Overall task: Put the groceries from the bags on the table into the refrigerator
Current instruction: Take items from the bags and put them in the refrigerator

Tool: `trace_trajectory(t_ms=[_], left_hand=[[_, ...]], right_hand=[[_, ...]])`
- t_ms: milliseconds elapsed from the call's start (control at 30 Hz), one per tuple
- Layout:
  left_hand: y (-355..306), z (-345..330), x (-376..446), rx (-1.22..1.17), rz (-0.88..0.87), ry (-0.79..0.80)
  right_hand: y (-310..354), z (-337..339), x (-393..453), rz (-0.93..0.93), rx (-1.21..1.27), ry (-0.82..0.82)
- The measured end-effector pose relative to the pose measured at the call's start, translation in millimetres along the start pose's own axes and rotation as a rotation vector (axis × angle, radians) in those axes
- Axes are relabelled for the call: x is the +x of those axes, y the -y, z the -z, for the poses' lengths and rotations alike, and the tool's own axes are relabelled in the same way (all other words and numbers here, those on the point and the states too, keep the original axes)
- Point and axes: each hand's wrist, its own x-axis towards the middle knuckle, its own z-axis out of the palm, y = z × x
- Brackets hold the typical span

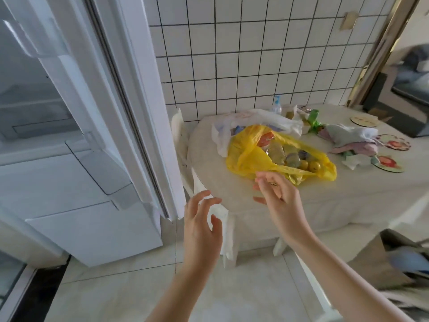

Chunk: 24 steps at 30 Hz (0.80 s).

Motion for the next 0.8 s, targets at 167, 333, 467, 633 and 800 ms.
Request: trace_trajectory(t_ms=[167, 333, 467, 633, 800], left_hand=[[-25.8, -76.3, -30.0, -0.009, 0.045, 0.088], [-59.2, -147.9, -40.2, -0.016, 0.052, 0.211], [-73.2, -193.4, -33.2, -0.026, 0.062, 0.313], [-76.5, -238.6, -5.5, -0.019, 0.104, 0.417], [-61.6, -287.9, 46.2, -0.014, 0.159, 0.488]], right_hand=[[-48.5, 75.5, 6.1, -0.036, -0.129, 0.001], [-81.4, 147.1, 19.4, -0.08, -0.237, 0.021], [-108.4, 183.4, 40.3, -0.138, -0.257, 0.01], [-136.0, 206.0, 77.7, -0.186, -0.237, 0.012], [-161.6, 212.6, 135.7, -0.224, -0.224, -0.013]])
